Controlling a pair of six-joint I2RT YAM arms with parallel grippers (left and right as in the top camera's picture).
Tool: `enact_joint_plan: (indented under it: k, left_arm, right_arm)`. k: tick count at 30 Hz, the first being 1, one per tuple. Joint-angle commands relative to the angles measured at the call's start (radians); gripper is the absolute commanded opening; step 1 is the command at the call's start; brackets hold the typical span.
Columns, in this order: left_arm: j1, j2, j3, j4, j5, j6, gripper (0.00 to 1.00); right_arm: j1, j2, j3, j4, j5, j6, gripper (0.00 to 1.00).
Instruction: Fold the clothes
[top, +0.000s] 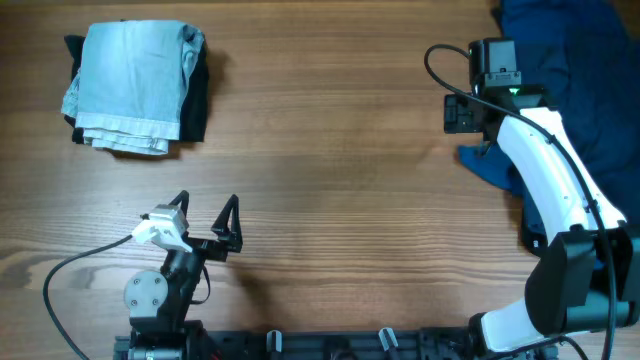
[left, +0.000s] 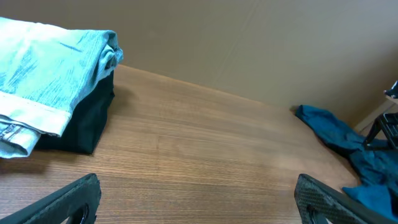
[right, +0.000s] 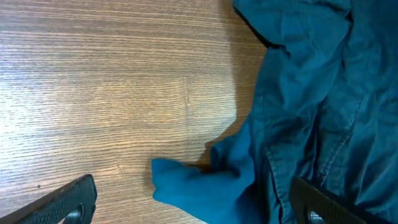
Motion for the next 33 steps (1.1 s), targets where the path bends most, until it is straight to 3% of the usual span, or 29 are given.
enact_joint_plan:
  k: [1,5,8,11,14,16,19,22,23,28,33]
  left_arm:
    - [-0.006,-0.01,-0.008,0.003,-0.013,-0.008,1.0]
    - [-0.006,-0.009,-0.008,0.003,-0.013,-0.008,1.0]
    - [-0.006,-0.008,-0.008,0.003,-0.013,-0.008,1.0]
    - [-0.006,-0.008,-0.008,0.003,-0.013,-0.008,1.0]
    - [-0.006,-0.008,-0.008,0.003,-0.013,-0.008,1.0]
    - [-0.006,-0.008,-0.008,0.003,-0.013,-0.008,1.0]
    - [-0.006,-0.008,-0.008,0.003,-0.013,-0.008,1.0]
    - [-0.006,-0.008,-0.008,0.003,-0.013,-0.008,1.0]
    - [-0.006,-0.008,-0.008,0.003,-0.013,-0.008,1.0]
    - [-0.006,-0.008,-0.008,0.003,-0.013,-0.008,1.0]
    - [-0.006,-0.008,-0.008,0.003,-0.013,-0.009,1.0]
  right_arm:
    - [0.0,-0.002,0.006,0.004,0.002,-0.006,1.0]
    - [0.011,-0.12,0.006,0.002,0.011,-0.027,1.0]
    - [0.045,-0.277,0.006,0.003,0.002,-0.166,1.0]
    - [0.055,-0.462,0.006,0.002,0.002,-0.17,1.0]
    - [0.055,-0.655,0.002,-0.034,-0.187,-0.108,1.0]
    - [0.055,-0.764,-0.017,0.037,-0.266,-0.098,1.0]
    - [0.055,-0.916,-0.182,0.36,-0.277,-0.063,1.0]
    - [0.048,-1.109,-0.545,0.751,-0.288,-0.018,1.0]
    - [0.039,-1.161,-0.645,0.813,-0.288,0.008,1.0]
    - [-0.008,-1.435,-1.028,0.924,-0.329,0.084,1.0]
    - [-0.016,-1.596,-1.209,0.967,-0.344,0.084,1.0]
